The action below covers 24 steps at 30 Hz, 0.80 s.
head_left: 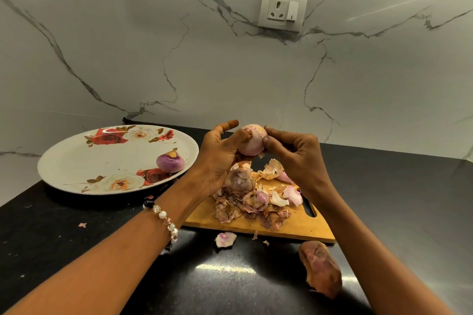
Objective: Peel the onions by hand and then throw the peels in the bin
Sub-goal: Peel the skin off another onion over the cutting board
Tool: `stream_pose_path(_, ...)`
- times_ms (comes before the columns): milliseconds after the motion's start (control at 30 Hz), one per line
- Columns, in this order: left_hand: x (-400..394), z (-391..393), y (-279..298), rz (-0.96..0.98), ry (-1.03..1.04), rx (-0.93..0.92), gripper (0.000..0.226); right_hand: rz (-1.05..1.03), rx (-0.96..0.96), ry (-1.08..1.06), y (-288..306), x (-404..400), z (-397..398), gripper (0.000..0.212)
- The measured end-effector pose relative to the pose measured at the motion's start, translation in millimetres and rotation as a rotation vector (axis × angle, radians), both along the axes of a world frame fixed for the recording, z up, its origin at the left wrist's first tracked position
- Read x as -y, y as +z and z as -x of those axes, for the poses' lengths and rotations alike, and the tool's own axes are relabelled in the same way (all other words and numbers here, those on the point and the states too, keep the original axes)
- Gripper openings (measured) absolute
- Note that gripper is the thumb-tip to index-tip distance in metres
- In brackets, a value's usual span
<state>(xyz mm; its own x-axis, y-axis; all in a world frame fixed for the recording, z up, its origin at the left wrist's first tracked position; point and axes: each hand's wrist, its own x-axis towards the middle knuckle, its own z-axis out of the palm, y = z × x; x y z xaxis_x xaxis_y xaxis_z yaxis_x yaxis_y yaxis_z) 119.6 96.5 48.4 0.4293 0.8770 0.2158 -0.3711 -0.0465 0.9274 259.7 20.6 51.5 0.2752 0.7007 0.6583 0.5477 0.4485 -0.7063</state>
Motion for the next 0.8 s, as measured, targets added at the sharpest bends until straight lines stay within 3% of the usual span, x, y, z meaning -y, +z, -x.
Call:
stream_pose_path(67,0.0,0.4,0.3,-0.005,0.004,-0.005,0.055,0.015,0.028,0.005,-0.4,0.4,0.4,0.043)
stream_pose_path(567,3.4,-0.7,1.3,0.001,-0.028,0.005,0.067,-0.068,0.075,-0.107,-4.4,-3.3,-3.9,0.031)
stream_pose_path(800,-2.2,-0.7,-1.2,0.047,0.023,0.028,0.051,-0.068,0.097,-0.190,-1.8,-2.8,-4.7,0.016)
